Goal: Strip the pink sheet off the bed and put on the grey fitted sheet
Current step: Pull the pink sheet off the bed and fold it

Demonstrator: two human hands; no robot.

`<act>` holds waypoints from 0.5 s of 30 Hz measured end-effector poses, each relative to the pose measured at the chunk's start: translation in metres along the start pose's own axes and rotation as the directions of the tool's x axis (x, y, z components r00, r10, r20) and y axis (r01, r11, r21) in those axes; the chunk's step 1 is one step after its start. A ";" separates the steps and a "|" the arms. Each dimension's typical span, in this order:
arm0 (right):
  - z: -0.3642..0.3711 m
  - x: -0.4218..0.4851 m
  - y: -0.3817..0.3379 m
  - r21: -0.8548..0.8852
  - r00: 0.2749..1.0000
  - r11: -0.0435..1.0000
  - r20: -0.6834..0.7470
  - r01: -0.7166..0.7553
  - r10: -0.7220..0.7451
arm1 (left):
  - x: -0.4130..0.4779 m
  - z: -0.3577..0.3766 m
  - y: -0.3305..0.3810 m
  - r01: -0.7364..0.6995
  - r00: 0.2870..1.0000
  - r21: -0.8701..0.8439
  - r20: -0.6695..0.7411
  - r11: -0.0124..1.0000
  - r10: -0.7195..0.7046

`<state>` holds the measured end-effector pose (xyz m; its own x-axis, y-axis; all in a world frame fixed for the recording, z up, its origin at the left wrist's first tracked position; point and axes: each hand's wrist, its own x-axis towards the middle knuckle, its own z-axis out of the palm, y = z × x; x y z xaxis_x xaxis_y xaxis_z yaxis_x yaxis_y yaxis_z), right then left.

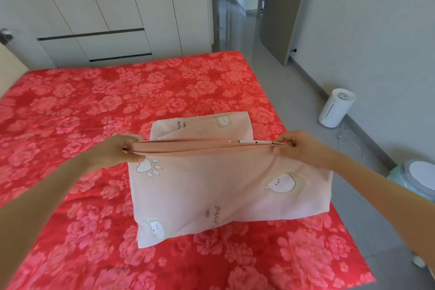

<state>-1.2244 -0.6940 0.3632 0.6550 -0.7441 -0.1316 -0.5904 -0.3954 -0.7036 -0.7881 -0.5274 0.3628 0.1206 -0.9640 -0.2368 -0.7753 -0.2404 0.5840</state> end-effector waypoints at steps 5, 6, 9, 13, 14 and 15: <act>-0.029 0.050 0.001 0.277 0.949 0.951 0.313 -0.136 0.044 | 0.016 -0.025 0.001 0.145 0.989 -0.190 0.051 0.971 -0.137; -0.037 0.061 0.001 0.271 0.922 0.948 0.383 -0.167 0.053 | 0.021 -0.029 0.001 0.161 0.987 -0.171 0.053 0.972 -0.154; -0.043 0.103 0.004 0.018 0.908 0.989 0.398 -0.149 0.130 | 0.047 -0.029 0.003 0.198 0.980 -0.033 0.028 0.980 -0.197; -0.069 0.186 -0.028 -0.323 0.999 0.946 0.034 0.033 -0.024 | 0.091 -0.073 0.036 0.216 0.959 0.334 -0.247 0.917 -0.136; -0.093 0.207 -0.054 -0.359 0.992 0.931 -0.068 0.072 -0.103 | 0.100 -0.107 0.054 0.228 0.934 0.352 -0.341 0.908 -0.103; -0.125 0.222 -0.086 -0.401 0.964 0.911 -0.189 0.099 -0.188 | 0.105 -0.148 0.078 0.236 0.891 0.363 -0.452 0.901 -0.052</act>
<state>-1.0869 -0.8923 0.4818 0.6529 -0.7449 0.1374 -0.6621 -0.6493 -0.3742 -0.7439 -0.6641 0.4985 0.4275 -0.8974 0.1095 -0.8953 -0.4034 0.1888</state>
